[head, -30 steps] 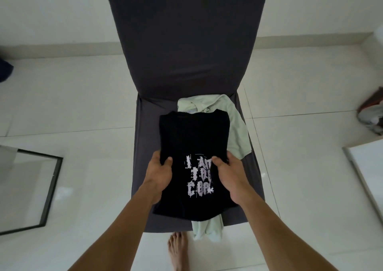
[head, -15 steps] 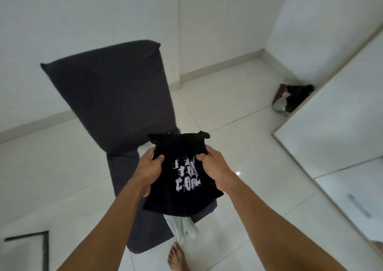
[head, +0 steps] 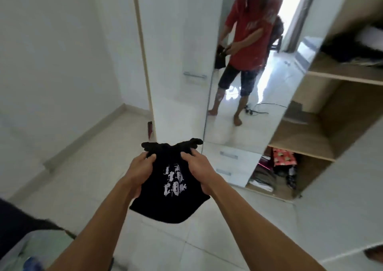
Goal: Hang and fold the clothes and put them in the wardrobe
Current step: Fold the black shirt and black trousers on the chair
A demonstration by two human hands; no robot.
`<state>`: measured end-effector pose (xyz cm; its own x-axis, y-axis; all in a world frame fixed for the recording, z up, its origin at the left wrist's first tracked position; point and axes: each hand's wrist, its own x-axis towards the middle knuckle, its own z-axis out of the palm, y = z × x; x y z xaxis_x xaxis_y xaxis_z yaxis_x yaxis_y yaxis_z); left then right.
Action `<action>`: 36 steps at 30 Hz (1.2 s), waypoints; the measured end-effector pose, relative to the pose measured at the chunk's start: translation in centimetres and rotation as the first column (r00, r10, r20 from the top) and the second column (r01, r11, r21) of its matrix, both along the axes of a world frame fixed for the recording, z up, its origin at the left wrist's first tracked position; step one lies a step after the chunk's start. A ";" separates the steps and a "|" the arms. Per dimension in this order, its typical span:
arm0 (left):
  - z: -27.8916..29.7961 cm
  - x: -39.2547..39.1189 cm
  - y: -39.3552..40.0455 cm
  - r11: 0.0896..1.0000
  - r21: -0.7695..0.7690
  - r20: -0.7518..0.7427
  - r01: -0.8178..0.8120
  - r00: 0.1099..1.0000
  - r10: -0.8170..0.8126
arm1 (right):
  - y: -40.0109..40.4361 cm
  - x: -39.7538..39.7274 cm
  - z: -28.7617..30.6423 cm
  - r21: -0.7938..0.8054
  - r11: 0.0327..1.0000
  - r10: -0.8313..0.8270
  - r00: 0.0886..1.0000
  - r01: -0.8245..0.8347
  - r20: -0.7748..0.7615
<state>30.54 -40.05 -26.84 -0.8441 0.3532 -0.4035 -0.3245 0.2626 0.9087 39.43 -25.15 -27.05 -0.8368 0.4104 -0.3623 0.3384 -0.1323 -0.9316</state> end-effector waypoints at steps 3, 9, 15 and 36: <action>1.2 4.7 9.5 0.988 0.037 0.006 0.152 0.988 -0.153 | 7.8 6.7 1.3 0.020 0.988 -0.152 0.988 0.152 -0.021; 1.4 12.9 23.8 0.933 0.053 0.041 0.356 0.933 -0.358 | 19.5 17.1 0.9 0.073 0.937 -0.347 0.937 0.343 0.048; 0.1 16.6 35.9 0.854 0.059 0.079 0.517 0.850 -0.520 | 29.4 22.1 -0.8 0.060 0.869 -0.494 0.862 0.491 0.111; -9.3 5.2 77.4 0.834 -0.022 0.099 0.551 0.831 -0.547 | 70.3 11.7 -9.6 -0.041 0.819 -0.559 0.812 0.572 0.170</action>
